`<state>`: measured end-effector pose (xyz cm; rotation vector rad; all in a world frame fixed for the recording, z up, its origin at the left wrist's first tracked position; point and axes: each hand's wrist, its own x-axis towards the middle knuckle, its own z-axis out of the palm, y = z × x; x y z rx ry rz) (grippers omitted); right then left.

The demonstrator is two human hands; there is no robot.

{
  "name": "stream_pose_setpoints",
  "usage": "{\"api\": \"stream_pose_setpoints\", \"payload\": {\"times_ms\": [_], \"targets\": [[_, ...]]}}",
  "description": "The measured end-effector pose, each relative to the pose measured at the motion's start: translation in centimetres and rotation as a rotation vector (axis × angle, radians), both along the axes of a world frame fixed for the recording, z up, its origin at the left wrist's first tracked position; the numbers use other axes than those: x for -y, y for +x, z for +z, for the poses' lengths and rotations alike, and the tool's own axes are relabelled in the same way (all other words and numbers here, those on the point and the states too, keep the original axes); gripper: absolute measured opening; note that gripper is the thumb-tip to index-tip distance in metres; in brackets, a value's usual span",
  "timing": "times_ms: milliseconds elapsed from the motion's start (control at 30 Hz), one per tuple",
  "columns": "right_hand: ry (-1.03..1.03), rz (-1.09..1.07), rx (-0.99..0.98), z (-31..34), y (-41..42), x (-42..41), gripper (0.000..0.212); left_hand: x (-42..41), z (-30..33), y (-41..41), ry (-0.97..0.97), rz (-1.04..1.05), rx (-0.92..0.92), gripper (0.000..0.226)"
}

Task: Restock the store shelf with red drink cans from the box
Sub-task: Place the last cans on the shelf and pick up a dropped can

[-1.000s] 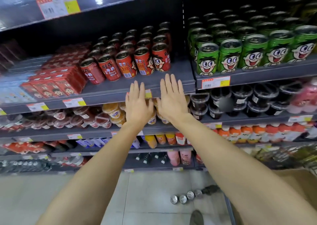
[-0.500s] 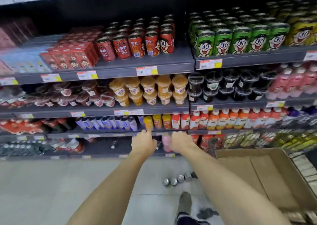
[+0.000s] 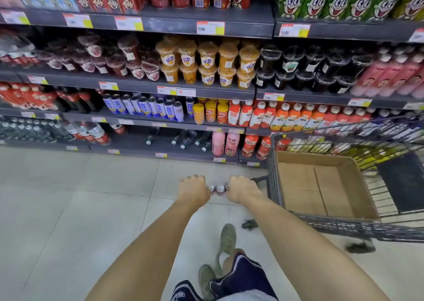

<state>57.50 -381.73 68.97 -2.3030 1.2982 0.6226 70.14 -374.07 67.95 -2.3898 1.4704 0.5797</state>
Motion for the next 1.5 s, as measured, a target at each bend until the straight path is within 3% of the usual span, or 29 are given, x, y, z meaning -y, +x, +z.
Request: {"api": "stream_pose_setpoints", "payload": {"times_ms": [300,700,933,1233,1400,1500], "targets": [[0.071,-0.016,-0.057,-1.9,-2.8,-1.3,0.046,-1.6,-1.8,-2.3,0.034,-0.074,-0.015,0.039],[0.116,-0.005,-0.145,-7.3,-1.6,5.0,0.046,4.2,-5.5,-1.5,0.165,-0.172,0.001,0.038],[0.198,0.006,-0.153,-13.1,-0.3,7.9,0.045,6.9,-10.5,1.2,0.233,-0.086,-0.089,0.038],[0.262,0.043,-0.166,-27.6,1.0,9.1,0.035,9.8,-25.8,4.0,0.227,-0.001,-0.193,0.034],[0.328,-0.126,-0.131,-37.9,1.3,10.5,0.040,11.2,-36.3,3.8,0.243,-0.076,-0.254,0.038],[0.348,-0.082,-0.181,-43.9,1.2,11.1,0.042,12.3,-42.4,4.6,0.224,-0.109,-0.265,0.038]]}}
